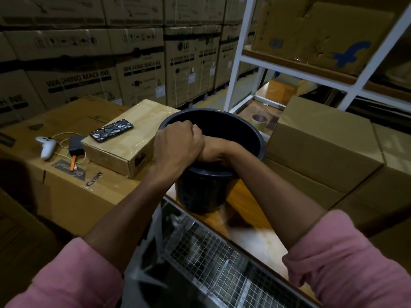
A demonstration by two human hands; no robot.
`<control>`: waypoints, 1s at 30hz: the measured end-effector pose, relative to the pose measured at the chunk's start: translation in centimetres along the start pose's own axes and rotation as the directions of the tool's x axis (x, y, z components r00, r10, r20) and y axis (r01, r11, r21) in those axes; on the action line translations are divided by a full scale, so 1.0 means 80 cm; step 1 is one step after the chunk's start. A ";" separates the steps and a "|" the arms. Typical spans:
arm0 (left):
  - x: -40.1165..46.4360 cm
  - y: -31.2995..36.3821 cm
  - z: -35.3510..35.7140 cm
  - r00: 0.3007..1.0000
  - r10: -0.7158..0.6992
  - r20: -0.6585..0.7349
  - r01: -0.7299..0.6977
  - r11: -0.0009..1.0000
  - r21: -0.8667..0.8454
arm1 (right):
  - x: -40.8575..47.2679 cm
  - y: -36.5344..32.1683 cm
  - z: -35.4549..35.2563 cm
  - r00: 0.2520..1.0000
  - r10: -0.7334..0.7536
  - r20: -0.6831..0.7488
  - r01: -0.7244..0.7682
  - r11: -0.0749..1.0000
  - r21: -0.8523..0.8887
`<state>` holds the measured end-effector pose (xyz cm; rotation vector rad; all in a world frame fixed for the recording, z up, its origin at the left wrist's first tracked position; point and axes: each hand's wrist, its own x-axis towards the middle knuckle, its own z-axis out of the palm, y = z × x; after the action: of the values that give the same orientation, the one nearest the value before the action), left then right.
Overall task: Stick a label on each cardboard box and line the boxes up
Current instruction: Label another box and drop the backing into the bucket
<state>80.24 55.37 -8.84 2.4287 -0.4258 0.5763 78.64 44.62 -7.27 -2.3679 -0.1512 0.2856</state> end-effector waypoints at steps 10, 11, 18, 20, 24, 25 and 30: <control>0.007 0.018 -0.007 0.958 0.234 0.164 -0.256 0.958 0.131 | -0.030 0.027 -0.022 0.888 -0.133 -0.441 -0.164 0.803 -0.573; 0.007 0.018 -0.006 0.958 0.234 0.166 -0.257 0.956 0.141 | -0.031 0.030 -0.026 0.855 -0.173 -0.489 -0.166 0.802 -0.574; 0.005 0.023 -0.003 0.974 0.122 0.190 -0.163 0.962 0.218 | -0.029 0.030 -0.033 0.888 -0.090 -0.451 -0.180 0.835 -0.521; 0.005 0.023 -0.002 0.972 0.104 0.212 -0.158 0.953 0.257 | -0.026 0.027 -0.027 0.909 -0.096 -0.405 -0.152 0.830 -0.537; 0.006 0.021 -0.002 0.963 0.094 0.253 -0.167 0.944 0.284 | -0.021 0.021 -0.019 0.931 -0.085 -0.354 -0.137 0.819 -0.556; 0.006 0.021 -0.003 0.961 0.094 0.262 -0.169 0.945 0.281 | -0.020 0.020 -0.018 0.938 -0.064 -0.341 -0.147 0.817 -0.558; 0.005 0.022 -0.007 0.962 0.098 0.254 -0.157 0.962 0.223 | -0.022 0.020 -0.021 0.945 -0.063 -0.321 -0.141 0.808 -0.573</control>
<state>79.69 54.31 -7.43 2.7335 -0.6518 0.4064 77.41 42.02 -6.86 -3.0044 -0.0301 -0.1753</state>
